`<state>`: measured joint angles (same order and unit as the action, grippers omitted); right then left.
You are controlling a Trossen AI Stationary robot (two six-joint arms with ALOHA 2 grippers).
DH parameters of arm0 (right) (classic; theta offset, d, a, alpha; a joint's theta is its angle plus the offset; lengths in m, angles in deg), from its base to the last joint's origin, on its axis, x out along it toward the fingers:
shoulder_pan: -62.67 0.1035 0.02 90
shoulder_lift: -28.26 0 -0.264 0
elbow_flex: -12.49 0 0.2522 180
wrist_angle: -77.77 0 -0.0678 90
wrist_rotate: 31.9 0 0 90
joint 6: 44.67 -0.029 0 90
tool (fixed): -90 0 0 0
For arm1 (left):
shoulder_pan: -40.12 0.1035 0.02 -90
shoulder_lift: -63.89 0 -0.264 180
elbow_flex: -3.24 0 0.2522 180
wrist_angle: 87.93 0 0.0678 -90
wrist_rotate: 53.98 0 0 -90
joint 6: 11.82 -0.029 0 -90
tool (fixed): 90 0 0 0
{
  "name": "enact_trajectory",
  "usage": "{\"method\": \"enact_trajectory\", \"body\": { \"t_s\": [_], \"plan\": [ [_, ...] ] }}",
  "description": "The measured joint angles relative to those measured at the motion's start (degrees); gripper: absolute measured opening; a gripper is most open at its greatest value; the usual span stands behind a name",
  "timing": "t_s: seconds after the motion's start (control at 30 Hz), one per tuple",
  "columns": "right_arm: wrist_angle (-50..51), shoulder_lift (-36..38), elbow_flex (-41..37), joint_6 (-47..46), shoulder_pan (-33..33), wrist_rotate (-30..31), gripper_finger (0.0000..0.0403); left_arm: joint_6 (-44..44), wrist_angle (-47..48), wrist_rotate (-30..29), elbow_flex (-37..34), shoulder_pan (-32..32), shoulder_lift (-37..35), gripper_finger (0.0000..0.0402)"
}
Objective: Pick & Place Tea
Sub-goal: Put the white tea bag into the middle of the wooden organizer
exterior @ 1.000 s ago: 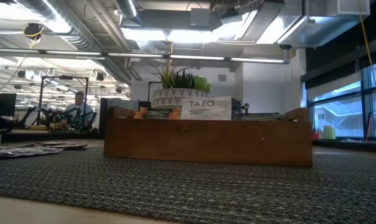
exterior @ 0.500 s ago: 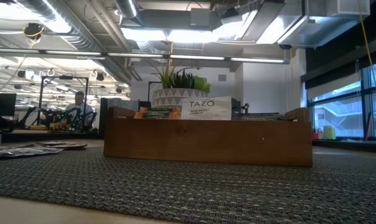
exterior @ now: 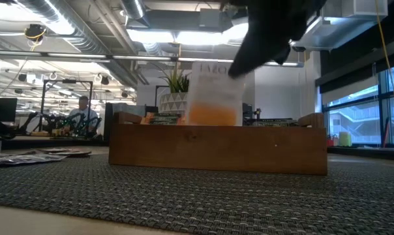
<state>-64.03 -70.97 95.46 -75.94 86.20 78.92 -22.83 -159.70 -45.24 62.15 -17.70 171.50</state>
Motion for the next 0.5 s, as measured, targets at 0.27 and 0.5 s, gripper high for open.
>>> {"method": "enact_trajectory", "body": {
  "t_s": [0.27, 0.5],
  "plan": [
    [1.03, -1.67, 0.0, -0.01, -0.51, -1.03, 0.0002, 0.19, 0.55, 0.32, 0.0, 0.64, 0.0, 0.0134],
    [2.26, -2.5, 0.0, 0.29, -0.51, -1.02, 0.0003, 1.35, 2.16, 1.15, 0.0, 3.41, 0.02, 0.0133]
  ]
}}
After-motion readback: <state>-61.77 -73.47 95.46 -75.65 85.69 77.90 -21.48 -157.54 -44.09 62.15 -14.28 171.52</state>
